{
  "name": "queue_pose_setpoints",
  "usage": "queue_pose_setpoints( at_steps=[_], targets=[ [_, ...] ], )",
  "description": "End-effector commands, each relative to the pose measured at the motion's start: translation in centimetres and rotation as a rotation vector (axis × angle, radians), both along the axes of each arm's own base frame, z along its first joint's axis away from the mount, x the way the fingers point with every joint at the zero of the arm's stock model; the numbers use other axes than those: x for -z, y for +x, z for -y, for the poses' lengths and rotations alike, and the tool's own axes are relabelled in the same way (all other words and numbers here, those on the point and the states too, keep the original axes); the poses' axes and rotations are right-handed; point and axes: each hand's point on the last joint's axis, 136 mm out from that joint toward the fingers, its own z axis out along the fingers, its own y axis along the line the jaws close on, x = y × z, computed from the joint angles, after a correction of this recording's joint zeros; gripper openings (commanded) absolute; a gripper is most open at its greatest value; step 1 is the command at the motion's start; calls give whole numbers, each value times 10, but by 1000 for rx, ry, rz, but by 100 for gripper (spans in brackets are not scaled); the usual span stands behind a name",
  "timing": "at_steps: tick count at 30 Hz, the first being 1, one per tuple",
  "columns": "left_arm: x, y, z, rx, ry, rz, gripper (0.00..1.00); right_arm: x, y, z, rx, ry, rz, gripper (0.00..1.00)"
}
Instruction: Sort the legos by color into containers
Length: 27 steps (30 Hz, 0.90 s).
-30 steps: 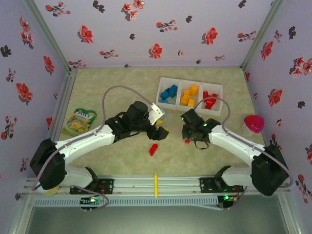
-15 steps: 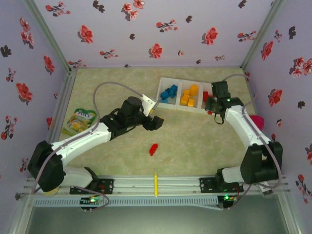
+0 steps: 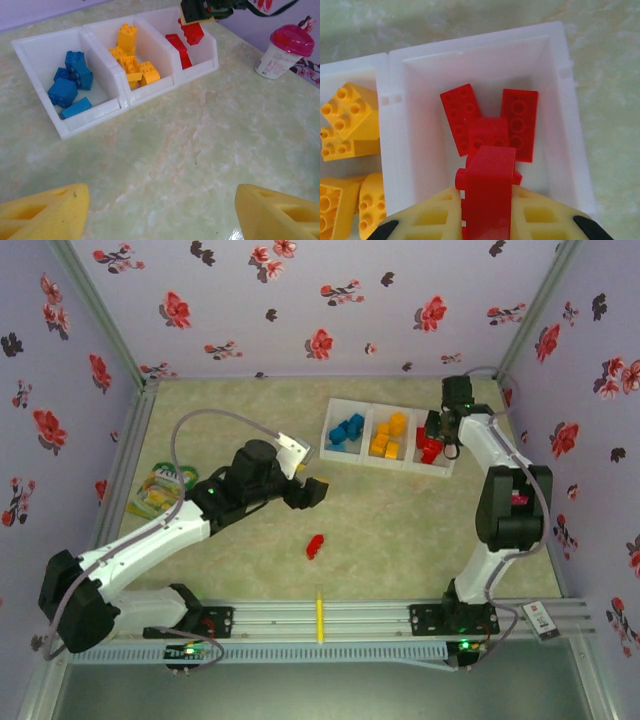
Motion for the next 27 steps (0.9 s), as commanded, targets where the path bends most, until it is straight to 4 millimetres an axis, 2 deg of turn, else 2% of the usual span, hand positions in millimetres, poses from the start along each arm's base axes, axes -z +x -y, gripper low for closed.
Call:
queue_pose_setpoints(
  at_steps=[1, 9, 15, 22, 27],
  targets=[
    [1, -1, -10, -22, 13, 3, 77, -3, 18, -8, -34, 41, 20, 17],
    [2, -3, -14, -18, 16, 5, 78, 18, 35, -14, -46, 71, -22, 23],
    [1, -7, -13, 4, 10, 4, 78, 19, 37, -12, -47, 64, -27, 37],
    [0, -8, -13, 14, 13, 2, 79, 5, 30, -9, -53, 48, -10, 40],
    [4, -13, -16, 20, 23, -19, 79, -17, 10, -16, -82, 73, 25, 40]
  ],
)
